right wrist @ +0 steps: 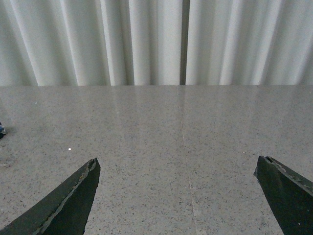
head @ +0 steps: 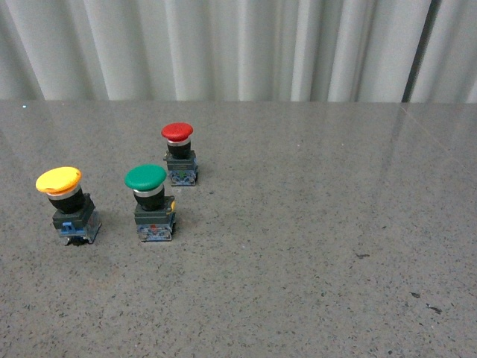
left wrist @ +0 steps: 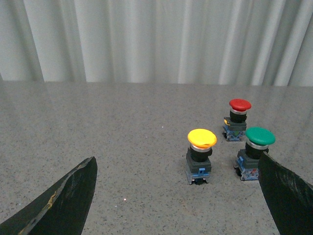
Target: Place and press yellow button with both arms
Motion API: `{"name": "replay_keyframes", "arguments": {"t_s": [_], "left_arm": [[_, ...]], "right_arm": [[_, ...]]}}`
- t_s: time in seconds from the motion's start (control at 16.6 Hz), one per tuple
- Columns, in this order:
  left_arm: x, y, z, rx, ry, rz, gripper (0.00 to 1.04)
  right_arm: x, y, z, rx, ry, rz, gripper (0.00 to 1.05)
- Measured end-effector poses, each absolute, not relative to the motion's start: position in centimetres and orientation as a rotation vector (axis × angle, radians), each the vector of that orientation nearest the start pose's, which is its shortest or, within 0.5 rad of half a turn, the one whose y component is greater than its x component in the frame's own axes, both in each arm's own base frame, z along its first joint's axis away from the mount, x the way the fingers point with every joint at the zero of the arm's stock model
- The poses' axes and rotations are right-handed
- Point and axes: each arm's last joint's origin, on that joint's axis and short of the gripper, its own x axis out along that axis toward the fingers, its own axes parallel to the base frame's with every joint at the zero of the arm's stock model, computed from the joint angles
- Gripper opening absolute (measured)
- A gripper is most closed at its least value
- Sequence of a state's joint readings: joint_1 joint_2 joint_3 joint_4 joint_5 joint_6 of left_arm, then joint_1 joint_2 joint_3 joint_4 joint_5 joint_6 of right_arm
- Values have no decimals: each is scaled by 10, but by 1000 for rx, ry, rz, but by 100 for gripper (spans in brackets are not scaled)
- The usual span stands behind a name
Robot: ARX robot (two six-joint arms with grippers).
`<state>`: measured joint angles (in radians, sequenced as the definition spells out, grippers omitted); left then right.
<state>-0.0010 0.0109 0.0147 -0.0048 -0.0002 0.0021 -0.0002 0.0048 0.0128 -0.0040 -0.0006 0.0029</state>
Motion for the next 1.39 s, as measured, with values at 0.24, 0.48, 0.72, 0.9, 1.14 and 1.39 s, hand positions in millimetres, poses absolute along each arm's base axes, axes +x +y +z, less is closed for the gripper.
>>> {"name": "replay_keyframes", "arguments": {"t_s": [0.24, 0.48, 0.72, 0.9, 1.14, 1.39], "left_arm": [[97, 0, 167, 2, 1, -1, 98], [97, 0, 167, 2, 1, -1, 98], [97, 0, 167, 2, 1, -1, 98], [97, 0, 167, 2, 1, -1, 98], [97, 0, 167, 2, 1, -1, 98], [97, 0, 167, 2, 1, 0, 98]], "right_arm": [[97, 0, 167, 3, -4, 0, 98], [97, 0, 167, 3, -4, 0, 98], [97, 0, 167, 3, -4, 0, 98], [97, 0, 167, 3, -4, 0, 98], [97, 0, 167, 3, -4, 0, 98], [97, 0, 167, 2, -4, 0, 98]]}}
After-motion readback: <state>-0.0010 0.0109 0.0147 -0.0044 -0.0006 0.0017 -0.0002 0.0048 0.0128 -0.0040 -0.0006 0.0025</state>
